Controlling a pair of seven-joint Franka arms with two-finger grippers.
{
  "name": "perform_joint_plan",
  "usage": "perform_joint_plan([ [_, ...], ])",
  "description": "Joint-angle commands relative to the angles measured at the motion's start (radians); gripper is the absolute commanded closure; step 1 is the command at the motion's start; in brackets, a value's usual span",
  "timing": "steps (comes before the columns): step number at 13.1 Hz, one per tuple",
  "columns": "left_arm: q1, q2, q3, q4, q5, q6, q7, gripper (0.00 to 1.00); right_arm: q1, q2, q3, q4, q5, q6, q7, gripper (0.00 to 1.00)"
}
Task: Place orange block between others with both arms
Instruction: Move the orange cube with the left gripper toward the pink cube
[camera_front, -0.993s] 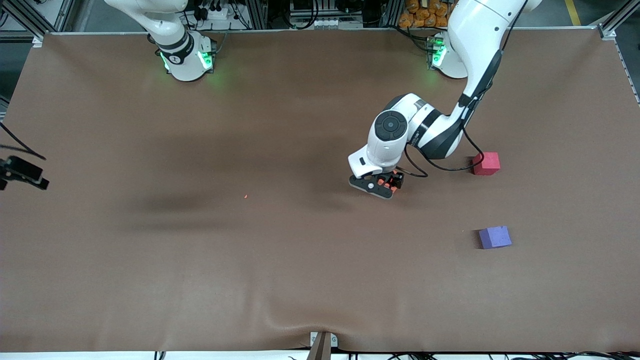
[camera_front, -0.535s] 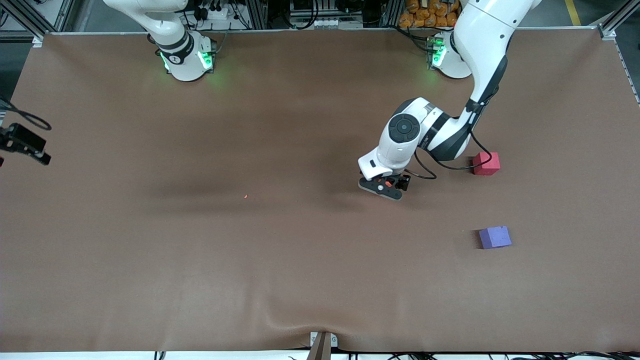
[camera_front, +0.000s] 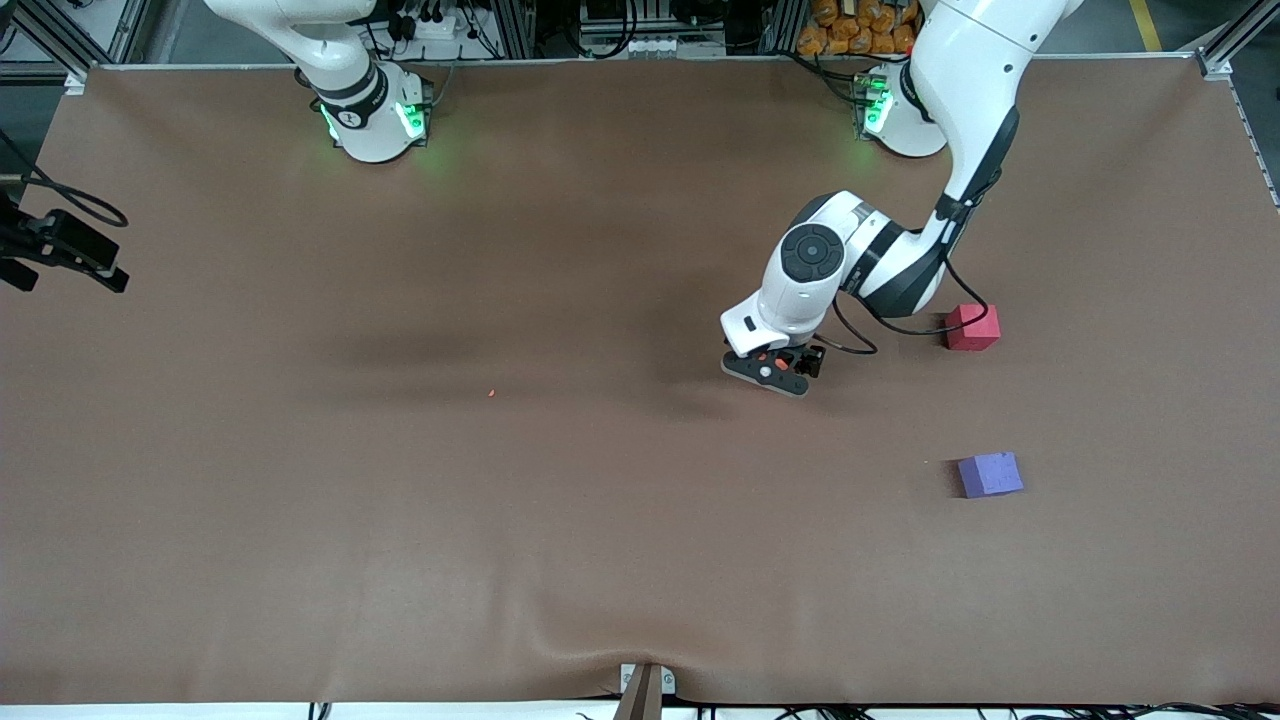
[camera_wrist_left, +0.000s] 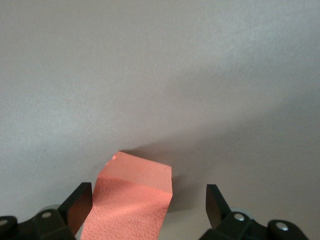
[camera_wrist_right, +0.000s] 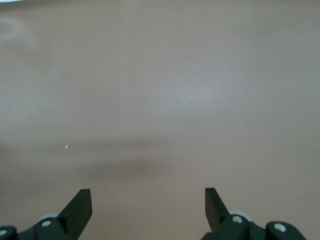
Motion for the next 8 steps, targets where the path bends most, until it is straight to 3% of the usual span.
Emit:
perform_joint_plan([
  [1, 0.012, -0.032, -0.009, -0.06, 0.022, 0.041, 0.003, 0.0, 0.01, -0.031, 0.0, -0.017, -0.024, -0.006, 0.031, 0.0],
  [4, 0.019, -0.032, -0.009, -0.102, 0.024, 0.111, 0.004, 0.0, 0.001, -0.031, -0.001, -0.006, -0.024, -0.004, 0.032, 0.0],
  [8, 0.04, -0.043, -0.009, -0.099, 0.024, 0.113, 0.069, 0.0, 0.01, 0.021, 0.0, 0.093, -0.021, 0.003, 0.031, 0.0],
])
